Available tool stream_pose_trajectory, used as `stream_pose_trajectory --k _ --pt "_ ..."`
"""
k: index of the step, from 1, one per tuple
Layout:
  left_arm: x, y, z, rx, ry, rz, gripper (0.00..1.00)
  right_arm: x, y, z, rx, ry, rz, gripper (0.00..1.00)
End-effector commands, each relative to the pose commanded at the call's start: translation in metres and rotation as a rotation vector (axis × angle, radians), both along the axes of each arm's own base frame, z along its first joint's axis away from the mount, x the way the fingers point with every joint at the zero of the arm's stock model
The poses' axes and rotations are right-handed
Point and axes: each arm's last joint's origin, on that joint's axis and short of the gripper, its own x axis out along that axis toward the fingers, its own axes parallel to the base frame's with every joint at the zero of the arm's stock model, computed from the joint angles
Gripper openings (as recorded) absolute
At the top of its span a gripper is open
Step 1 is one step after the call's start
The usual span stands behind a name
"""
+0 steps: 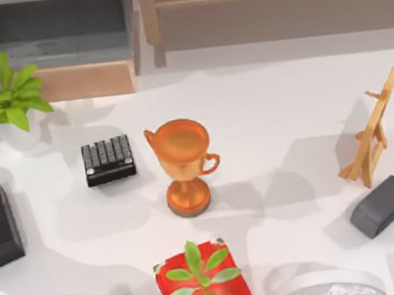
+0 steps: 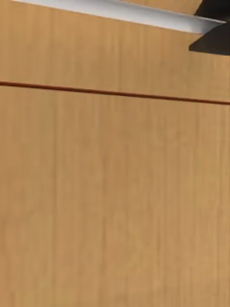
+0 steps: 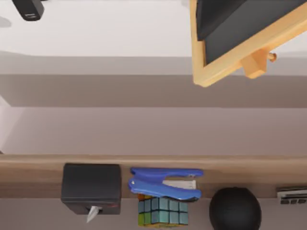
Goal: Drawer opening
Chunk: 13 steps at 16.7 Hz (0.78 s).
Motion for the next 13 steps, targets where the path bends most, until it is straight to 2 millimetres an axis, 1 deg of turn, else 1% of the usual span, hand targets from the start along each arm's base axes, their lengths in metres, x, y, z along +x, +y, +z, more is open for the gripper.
stream_pose_trajectory --k 1,2,4,8,10,13 --pt "-0.001 0.001 -0.005 -0.013 0.018 0.003 0.00 0.000 0.000 0.000 0.000 0.000 0.000 1.00" --pt "-0.002 0.002 -0.005 -0.012 0.016 0.004 0.00 0.000 0.000 0.000 0.000 0.000 0.000 1.00" --pt "-0.011 0.004 -0.003 -0.009 0.011 0.009 0.00 0.000 0.000 0.000 0.000 0.000 0.000 1.00" --pt "-0.046 0.003 -0.007 -0.018 0.027 0.005 0.00 0.000 0.000 0.000 0.000 0.000 0.000 1.00" --pt "-0.060 0.003 -0.006 -0.015 0.022 0.004 0.00 0.000 0.000 0.000 0.000 0.000 0.000 1.00" --pt "-0.064 0.003 -0.005 -0.013 0.018 0.003 0.00 0.000 0.000 0.000 0.000 0.000 0.000 1.00"
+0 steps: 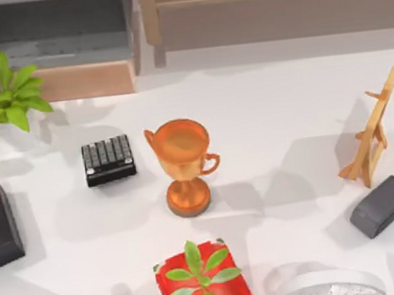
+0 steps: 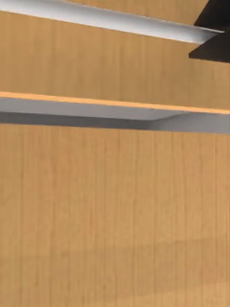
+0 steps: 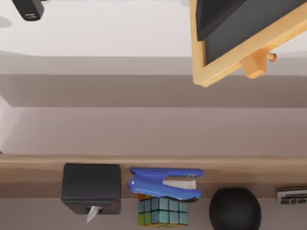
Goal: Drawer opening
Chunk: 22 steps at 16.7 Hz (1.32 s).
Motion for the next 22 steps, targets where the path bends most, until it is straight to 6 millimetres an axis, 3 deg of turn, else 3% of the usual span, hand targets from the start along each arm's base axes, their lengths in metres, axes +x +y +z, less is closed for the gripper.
stream_pose_trajectory --k 4,11,17,22 --pt "-0.004 0.001 -0.001 0.000 0.002 0.003 0.00 0.000 0.000 0.000 0.000 0.000 0.000 1.00" --pt "-0.059 0.001 -0.002 -0.004 0.008 0.000 0.00 0.000 0.000 0.000 0.000 0.000 0.000 1.00" --pt "-0.066 0.002 -0.002 0.000 0.005 0.003 0.00 0.000 0.000 0.000 0.000 0.000 0.000 1.00" --pt "-0.110 0.003 -0.004 -0.005 0.011 0.001 0.00 0.000 0.000 0.000 0.000 0.000 0.000 1.00"
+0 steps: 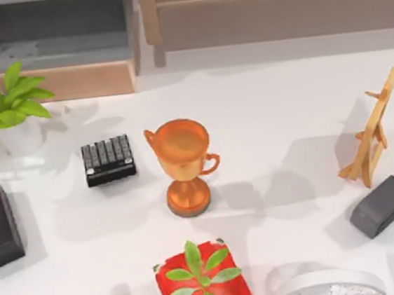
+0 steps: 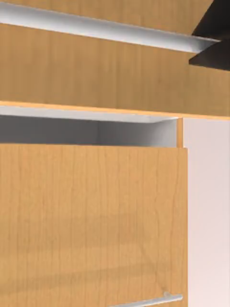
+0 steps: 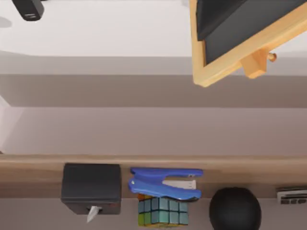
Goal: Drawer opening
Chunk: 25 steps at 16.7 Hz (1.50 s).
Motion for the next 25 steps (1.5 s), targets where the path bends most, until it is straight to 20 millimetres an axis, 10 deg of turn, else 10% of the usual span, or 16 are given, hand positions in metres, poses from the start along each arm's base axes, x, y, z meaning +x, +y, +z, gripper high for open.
stream_pose_trajectory --k 6,19,25 --pt "-0.0135 -0.0007 0.0010 0.002 -0.003 -0.001 0.00 0.0000 0.0000 0.0000 0.000 0.000 0.000 1.00" --pt "-0.0135 -0.0007 0.0010 0.002 -0.003 -0.001 0.98 0.0000 0.0000 0.0000 0.000 0.000 0.000 1.00" --pt "-0.0135 -0.0007 0.0010 0.002 -0.003 -0.001 1.00 0.0000 0.0000 0.0000 0.000 0.000 0.000 1.00"
